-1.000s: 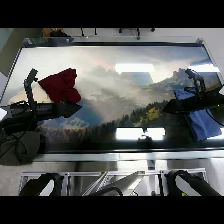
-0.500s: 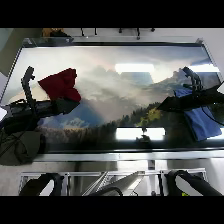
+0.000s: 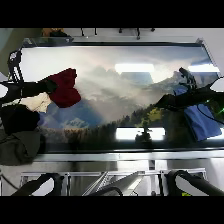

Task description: Fold the shirts.

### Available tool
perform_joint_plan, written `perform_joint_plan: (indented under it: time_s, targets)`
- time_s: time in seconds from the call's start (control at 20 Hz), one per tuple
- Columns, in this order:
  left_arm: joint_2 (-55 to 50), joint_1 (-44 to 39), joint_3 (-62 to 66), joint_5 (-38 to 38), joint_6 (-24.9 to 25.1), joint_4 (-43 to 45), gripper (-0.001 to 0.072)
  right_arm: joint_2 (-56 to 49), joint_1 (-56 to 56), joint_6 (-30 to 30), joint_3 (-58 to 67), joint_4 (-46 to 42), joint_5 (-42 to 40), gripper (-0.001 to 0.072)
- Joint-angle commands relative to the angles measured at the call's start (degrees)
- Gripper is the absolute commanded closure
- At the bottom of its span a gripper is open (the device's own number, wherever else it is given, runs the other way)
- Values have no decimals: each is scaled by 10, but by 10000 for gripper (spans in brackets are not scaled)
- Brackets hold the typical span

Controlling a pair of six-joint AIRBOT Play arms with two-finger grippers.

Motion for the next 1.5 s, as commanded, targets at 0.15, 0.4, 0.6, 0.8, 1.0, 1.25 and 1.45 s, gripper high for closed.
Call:
perform_joint_plan:
  time_s: [0.15,0.4,0.6,0.8,1.0,1.25,1.45]
  targets:
    - [-228,39,71,3,1,47,-5,-8,0,1,0,11,-29,207]
    - [-339,12,136,-4,1,47,-5,-8,0,14,0,12,-29,208]
    - [-379,5,189,-13,-12,49,182,-8,0,13,0,26,-28,207]
    - [-381,3,245,-74,-21,45,697,-8,0,13,0,35,-28,208]
    - [-315,-38,322,-143,-5,-52,699,-7,-1,8,0,35,-30,207]
    - [-153,-169,441,-205,6,-140,698,-5,-17,-4,0,37,-40,207]
    - [-86,-293,399,-209,-47,-33,698,12,-30,-4,0,37,-39,207]
